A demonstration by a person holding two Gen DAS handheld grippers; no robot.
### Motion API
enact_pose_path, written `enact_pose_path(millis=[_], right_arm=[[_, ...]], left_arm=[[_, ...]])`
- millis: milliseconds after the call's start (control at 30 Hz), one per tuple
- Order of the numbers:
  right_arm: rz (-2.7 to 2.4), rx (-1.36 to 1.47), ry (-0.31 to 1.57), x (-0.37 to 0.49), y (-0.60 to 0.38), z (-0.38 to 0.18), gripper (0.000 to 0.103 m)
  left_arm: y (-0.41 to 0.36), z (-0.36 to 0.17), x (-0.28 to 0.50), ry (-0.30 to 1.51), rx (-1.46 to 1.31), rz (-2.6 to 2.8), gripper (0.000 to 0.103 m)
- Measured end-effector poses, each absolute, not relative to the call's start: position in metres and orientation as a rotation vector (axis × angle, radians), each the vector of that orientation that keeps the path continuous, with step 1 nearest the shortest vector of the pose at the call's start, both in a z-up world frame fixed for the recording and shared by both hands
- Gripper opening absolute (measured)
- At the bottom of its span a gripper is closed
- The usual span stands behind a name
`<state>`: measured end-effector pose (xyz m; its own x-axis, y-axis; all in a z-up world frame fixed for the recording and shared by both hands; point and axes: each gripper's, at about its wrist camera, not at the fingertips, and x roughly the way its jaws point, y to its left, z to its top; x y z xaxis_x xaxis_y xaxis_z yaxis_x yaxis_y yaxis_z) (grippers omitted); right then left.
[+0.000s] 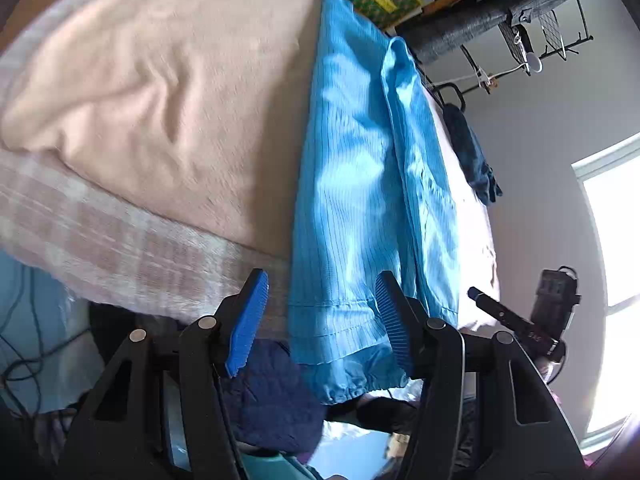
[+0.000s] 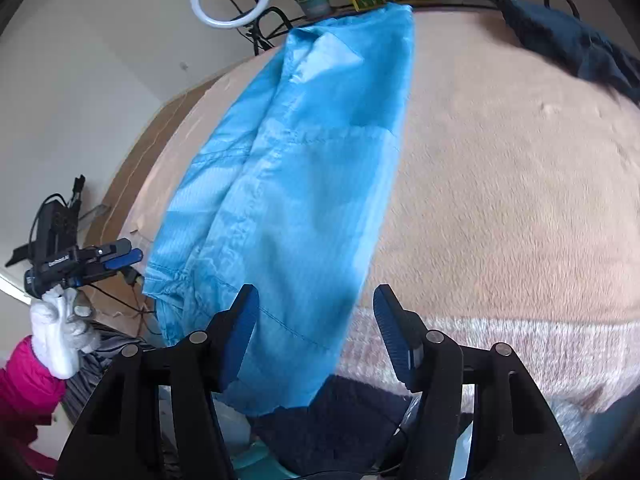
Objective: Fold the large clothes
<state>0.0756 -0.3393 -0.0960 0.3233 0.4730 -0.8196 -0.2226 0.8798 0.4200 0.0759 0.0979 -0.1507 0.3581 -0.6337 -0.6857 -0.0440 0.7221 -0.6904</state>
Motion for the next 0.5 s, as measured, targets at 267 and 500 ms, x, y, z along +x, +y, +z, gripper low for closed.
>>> enact_pose_path(millis=[267,500], right_arm=[[0.606,0.492,1.198,0.075,-0.356,-0.131,0.06],[0.712,0.602,1.182,0.071,-0.351,-0.137,0.055]], left_arm=[[0.083,-0.172,0.078,1.244,-0.822,-0.518,0.042],[0.08,-0.165,0.071,1.232,-0.795,-0.541,0.025]])
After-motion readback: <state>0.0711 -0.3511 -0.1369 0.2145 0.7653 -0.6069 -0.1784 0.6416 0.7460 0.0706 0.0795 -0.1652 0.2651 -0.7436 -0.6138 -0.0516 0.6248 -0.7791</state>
